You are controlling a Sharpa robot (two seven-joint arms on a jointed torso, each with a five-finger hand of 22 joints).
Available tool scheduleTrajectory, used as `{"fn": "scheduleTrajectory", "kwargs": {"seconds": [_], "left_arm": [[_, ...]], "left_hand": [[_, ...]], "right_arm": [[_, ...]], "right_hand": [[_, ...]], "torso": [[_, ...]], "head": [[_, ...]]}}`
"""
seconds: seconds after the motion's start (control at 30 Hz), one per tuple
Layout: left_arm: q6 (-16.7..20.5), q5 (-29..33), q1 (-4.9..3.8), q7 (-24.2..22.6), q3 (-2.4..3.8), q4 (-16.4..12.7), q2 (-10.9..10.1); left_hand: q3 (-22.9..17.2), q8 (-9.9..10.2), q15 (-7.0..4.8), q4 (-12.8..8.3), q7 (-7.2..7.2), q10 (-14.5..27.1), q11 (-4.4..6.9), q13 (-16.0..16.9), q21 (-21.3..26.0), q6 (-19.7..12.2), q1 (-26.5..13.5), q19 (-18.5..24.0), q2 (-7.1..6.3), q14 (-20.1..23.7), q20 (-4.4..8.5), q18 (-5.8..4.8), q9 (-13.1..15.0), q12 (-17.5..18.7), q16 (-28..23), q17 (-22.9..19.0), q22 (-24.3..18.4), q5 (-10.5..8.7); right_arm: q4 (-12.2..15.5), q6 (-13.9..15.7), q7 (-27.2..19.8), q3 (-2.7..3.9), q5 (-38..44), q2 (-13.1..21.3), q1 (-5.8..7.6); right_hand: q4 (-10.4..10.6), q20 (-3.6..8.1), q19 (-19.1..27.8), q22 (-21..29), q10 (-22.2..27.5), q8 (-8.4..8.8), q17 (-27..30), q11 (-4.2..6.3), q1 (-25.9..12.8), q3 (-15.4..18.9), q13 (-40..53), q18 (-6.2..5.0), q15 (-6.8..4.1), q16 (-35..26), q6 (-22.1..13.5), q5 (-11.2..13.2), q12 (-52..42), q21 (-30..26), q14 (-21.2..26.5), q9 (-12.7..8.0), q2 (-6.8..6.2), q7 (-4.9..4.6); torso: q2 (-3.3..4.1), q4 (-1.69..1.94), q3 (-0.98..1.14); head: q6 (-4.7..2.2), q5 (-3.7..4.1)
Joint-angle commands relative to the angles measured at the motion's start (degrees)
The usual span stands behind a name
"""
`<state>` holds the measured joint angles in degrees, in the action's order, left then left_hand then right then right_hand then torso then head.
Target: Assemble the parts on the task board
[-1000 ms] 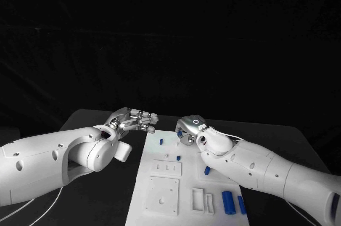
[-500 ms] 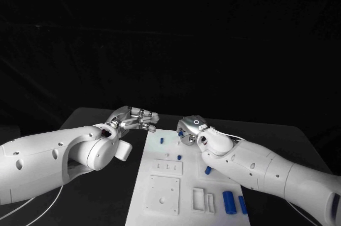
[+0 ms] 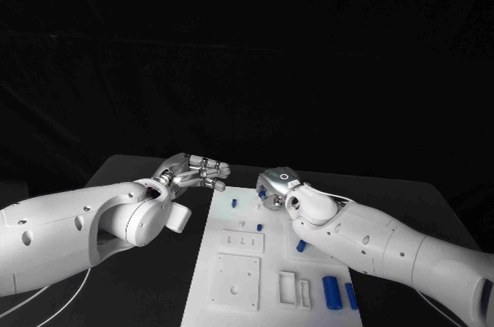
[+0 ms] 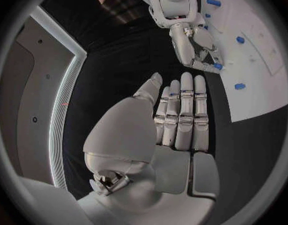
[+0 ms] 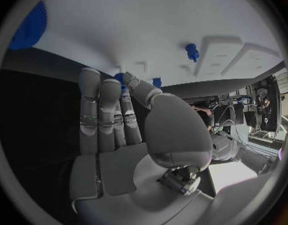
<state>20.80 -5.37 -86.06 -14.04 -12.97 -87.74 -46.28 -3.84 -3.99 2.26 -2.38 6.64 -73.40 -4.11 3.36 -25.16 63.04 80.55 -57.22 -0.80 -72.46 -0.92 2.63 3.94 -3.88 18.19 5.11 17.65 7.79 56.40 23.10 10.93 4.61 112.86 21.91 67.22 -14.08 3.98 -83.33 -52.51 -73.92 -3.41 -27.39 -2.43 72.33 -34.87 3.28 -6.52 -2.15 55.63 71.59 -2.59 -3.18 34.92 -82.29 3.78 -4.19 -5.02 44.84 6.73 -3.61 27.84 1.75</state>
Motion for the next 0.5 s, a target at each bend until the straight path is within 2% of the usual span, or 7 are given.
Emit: {"fn": "scheduleTrajectory", "kwargs": {"seconds": [0.03, 0.13, 0.5], "left_arm": [[-0.9, -0.3, -0.3, -0.2, 0.06, -0.2, 0.1], [-0.9, -0.3, -0.34, -0.2, 0.06, -0.3, 0.1], [-1.0, -0.4, -0.4, -0.1, 0.06, -0.1, 0.2]], "left_hand": [[0.0, 0.1, -0.11, -0.2, -0.02, 0.5, 0.07, 0.0, -0.3, -0.3, -0.3, 0.3, 0.11, 0.5, -0.12, -0.42, 0.0, 0.4, 0.4, 0.0, 0.0, -0.29], [0.0, 0.1, -0.11, -0.2, -0.02, 0.5, 0.07, 0.0, -0.3, -0.3, -0.3, 0.3, 0.11, 0.5, -0.12, -0.42, 0.0, 0.4, 0.4, 0.0, 0.0, -0.29], [0.0, 0.1, -0.11, -0.2, -0.02, 0.5, 0.07, 0.0, -0.3, -0.3, -0.3, 0.3, 0.11, 0.5, -0.12, -0.42, 0.0, 0.4, 0.4, 0.0, 0.0, -0.29]], "right_arm": [[-0.2, -1.2, 0.2, -0.2, 1.1, -0.1, -0.15], [-0.4, -1.1, 0.2, -0.27, 1.0, -0.3, -0.16], [-1.3, -1.6, 0.1, -0.48, 0.6, -0.6, -0.17]], "right_hand": [[0.0, 0.0, -0.4, -0.1, -0.4, -0.25, 0.0, 0.15, 0.4, -0.3, 0.1, -0.25, -0.33, -0.1, 0.4, -0.1, -0.1, -0.2, 0.0, 0.1, 0.06, 0.14], [0.0, -0.03, -0.6, -0.6, -0.3, -0.26, 0.1, 0.13, 0.3, -0.3, 0.1, -0.24, -0.29, -0.2, 0.4, -0.1, -0.1, -1.1, 0.1, 0.1, 0.05, 0.12], [0.2, -0.54, -0.7, -0.7, 1.4, -0.18, 0.3, -0.46, 0.0, -0.3, 0.1, -0.35, 0.24, -0.3, -1.0, -0.2, -0.1, -2.1, 0.0, 0.0, -0.66, -0.3]], "torso": [[0.07, 0.1, -0.08], [0.11, 0.15, -0.13], [0.17, -0.11, -0.26]], "head": [[0.05, -0.02], [0.08, -0.03], [0.28, -0.14]]}}
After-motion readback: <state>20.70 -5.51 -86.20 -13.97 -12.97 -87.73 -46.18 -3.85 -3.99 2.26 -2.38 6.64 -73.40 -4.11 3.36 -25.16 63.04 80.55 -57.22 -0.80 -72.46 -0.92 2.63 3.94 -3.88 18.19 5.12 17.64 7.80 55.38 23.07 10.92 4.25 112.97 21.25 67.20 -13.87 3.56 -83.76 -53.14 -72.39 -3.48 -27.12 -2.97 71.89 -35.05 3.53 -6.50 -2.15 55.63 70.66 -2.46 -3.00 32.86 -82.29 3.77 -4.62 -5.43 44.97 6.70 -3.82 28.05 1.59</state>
